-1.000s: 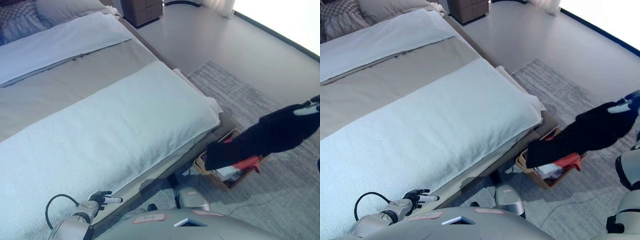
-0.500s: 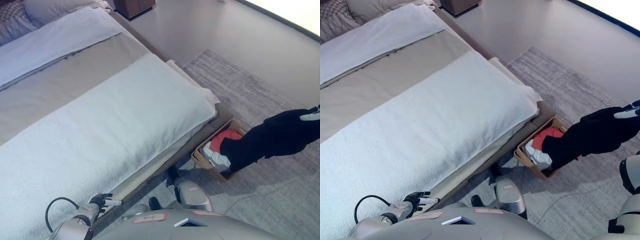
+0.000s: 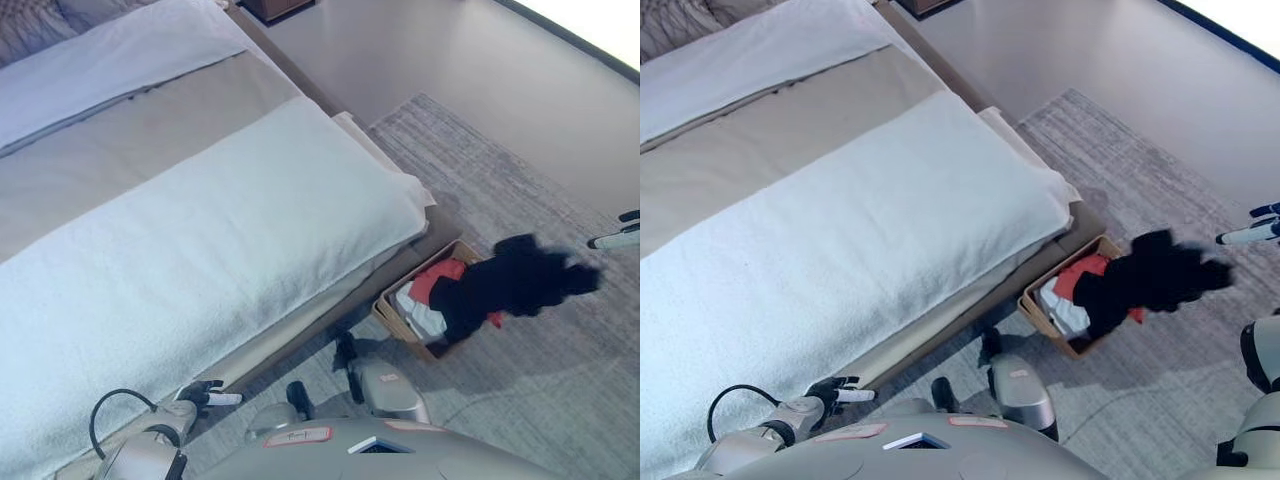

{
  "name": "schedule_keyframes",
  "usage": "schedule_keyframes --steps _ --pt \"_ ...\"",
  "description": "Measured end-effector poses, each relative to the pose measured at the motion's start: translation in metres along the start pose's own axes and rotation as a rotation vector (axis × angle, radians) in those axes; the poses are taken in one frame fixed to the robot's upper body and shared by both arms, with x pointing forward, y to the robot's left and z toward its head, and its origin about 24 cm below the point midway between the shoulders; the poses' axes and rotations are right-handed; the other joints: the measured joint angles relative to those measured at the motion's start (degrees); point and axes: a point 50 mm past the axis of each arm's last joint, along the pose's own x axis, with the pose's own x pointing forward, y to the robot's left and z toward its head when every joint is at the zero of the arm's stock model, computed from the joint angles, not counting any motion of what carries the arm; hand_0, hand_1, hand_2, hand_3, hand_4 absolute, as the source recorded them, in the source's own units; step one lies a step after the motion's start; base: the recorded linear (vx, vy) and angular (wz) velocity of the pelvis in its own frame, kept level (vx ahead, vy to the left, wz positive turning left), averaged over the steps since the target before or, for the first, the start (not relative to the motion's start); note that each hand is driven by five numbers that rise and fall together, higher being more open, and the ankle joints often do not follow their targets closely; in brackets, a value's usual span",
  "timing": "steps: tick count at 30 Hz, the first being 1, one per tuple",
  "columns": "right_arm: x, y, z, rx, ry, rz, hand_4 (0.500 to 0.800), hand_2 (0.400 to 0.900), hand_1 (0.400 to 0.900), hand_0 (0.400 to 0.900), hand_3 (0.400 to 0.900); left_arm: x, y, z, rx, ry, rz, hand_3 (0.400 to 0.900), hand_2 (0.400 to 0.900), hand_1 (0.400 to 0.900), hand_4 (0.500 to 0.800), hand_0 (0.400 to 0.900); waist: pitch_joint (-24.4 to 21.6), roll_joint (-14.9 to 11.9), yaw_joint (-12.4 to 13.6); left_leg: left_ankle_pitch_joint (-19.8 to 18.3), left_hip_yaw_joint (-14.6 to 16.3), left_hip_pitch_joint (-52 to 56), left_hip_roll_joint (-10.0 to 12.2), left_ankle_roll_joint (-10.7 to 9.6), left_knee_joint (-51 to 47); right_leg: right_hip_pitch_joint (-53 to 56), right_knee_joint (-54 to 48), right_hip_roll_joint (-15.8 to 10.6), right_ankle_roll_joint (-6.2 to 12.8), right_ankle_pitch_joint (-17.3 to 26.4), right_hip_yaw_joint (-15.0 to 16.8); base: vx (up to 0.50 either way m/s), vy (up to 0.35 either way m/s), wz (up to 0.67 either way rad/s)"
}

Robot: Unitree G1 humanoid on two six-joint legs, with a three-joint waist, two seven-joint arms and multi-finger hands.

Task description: Put the clothes on the bed into the basket.

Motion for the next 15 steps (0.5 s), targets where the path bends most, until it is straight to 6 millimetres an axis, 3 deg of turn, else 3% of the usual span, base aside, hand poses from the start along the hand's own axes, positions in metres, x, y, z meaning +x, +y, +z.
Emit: schedule_keyframes --steps 2,3,4,5,6,7,8,9,10,11,15 --pt "0.0 0.001 0.0 -0.007 0.002 0.002 0.8 0.9 0.9 0.9 0.9 0.0 0.0 -0.003 0.011 0.011 0.0 0.9 0.9 0.9 0.8 0.9 -0.07 0.13 -0.01 0.0 -1.07 0.05 0.25 0.01 -0.41 1.71 -3.23 0.05 2.47 -0.49 -0.87 0.0 -0.013 0.08" --pt "0.0 0.0 0.0 -0.006 0.0 -0.001 0.8 0.9 0.9 0.9 0.9 0.0 -0.002 -0.004 0.016 0.012 -0.005 0.9 0.9 0.9 0.8 0.9 -0.38 1.99 0.58 -0.11 -2.05 -0.37 2.43 0.14 -0.89 1.2 -2.47 1.14 4.2 -1.43 -1.98 0.0 -0.013 0.09" --pt "0.0 0.003 -0.002 -0.009 0.007 0.007 0.8 0.9 0.9 0.9 0.9 0.0 0.001 -0.004 0.019 0.011 0.004 0.9 0.9 0.9 0.8 0.9 -0.27 1.68 0.81 0.73 -2.09 -0.99 2.79 -0.78 -0.77 -1.4 2.23 1.83 1.09 -1.17 -1.78 0.0 -0.012 0.1" --pt "0.001 0.006 -0.007 -0.018 0.022 0.02 0.8 0.9 0.9 0.9 0.9 -0.001 0.007 -0.002 0.021 0.007 0.018 0.9 0.9 0.9 0.8 0.9 -0.24 -0.66 0.27 0.71 -2.05 -0.8 1.03 -1.02 -0.88 -1.17 1.92 0.4 0.93 -1.43 -1.69 0.01 -0.011 0.09" --pt "0.001 0.006 -0.007 -0.017 0.021 0.016 0.8 0.9 0.9 0.9 0.9 -0.001 0.007 0.0 0.021 0.002 0.017 0.9 0.9 0.9 0.8 0.9 -0.29 -1.01 -0.19 0.82 -1.86 -0.82 0.67 -1.29 0.61 -0.28 -0.18 -0.02 1.28 -1.67 -1.62 0.01 -0.012 0.09" --pt "0.001 0.005 -0.005 -0.017 0.012 0.014 0.8 0.9 0.9 0.9 0.9 0.0 0.005 0.001 0.02 0.001 0.011 0.9 0.9 0.9 0.8 0.9 -0.19 -1.27 0.08 0.63 -0.63 -1.97 0.28 -1.0 3.02 0.66 -2.43 -0.35 2.92 -2.79 -1.15 0.01 -0.009 0.08" --pt "0.0 0.001 -0.001 -0.015 0.001 0.005 0.8 0.9 0.9 0.9 0.9 0.0 -0.002 0.001 0.016 0.003 -0.004 0.9 0.9 0.9 0.8 0.9 -0.15 0.88 1.23 -0.07 -1.74 -3.15 1.69 0.47 2.86 0.23 -1.68 0.65 5.78 -4.47 -2.26 0.0 -0.006 0.08" --pt "0.0 0.001 -0.001 -0.007 0.001 0.001 0.8 0.9 0.9 0.9 0.9 0.0 -0.004 0.001 0.017 -0.003 -0.009 0.9 0.9 0.9 0.8 0.9 -0.31 2.55 1.32 0.58 -2.34 -3.5 3.66 -0.74 2.03 -2.83 5.79 2.31 -0.27 -3.42 -2.06 0.0 -0.003 0.06" --pt "0.001 0.005 -0.006 -0.015 0.018 0.021 0.8 0.9 0.9 0.9 0.9 0.0 0.002 -0.001 0.02 0.005 0.004 0.9 0.9 0.9 0.8 0.9 -0.46 -0.13 -0.17 0.54 -2.81 -3.33 1.61 -0.89 1.67 -1.7 7.49 -0.69 0.25 -4.84 -0.13 -0.01 0.0 0.04" --pt "0.001 0.005 -0.008 -0.012 0.022 0.017 0.8 0.9 0.9 0.9 0.9 0.0 0.002 -0.003 0.019 0.008 0.008 0.9 0.9 0.9 0.8 0.9 -0.64 -0.51 -0.09 0.7 -2.76 -2.34 0.62 -1.05 1.5 -1.29 5.78 -1.18 -0.29 -3.44 -0.63 0.0 0.001 0.03" --pt "0.0 0.005 -0.006 -0.013 0.008 0.014 0.8 0.9 0.9 0.9 0.9 0.0 0.0 -0.005 0.019 0.017 -0.003 0.9 0.9 0.9 0.8 0.9 -0.83 -0.22 0.08 0.68 -2.82 -2.91 1.17 -1.01 1.1 2.53 -1.58 -1.18 1.27 -2.42 -0.82 -0.01 0.002 0.05"
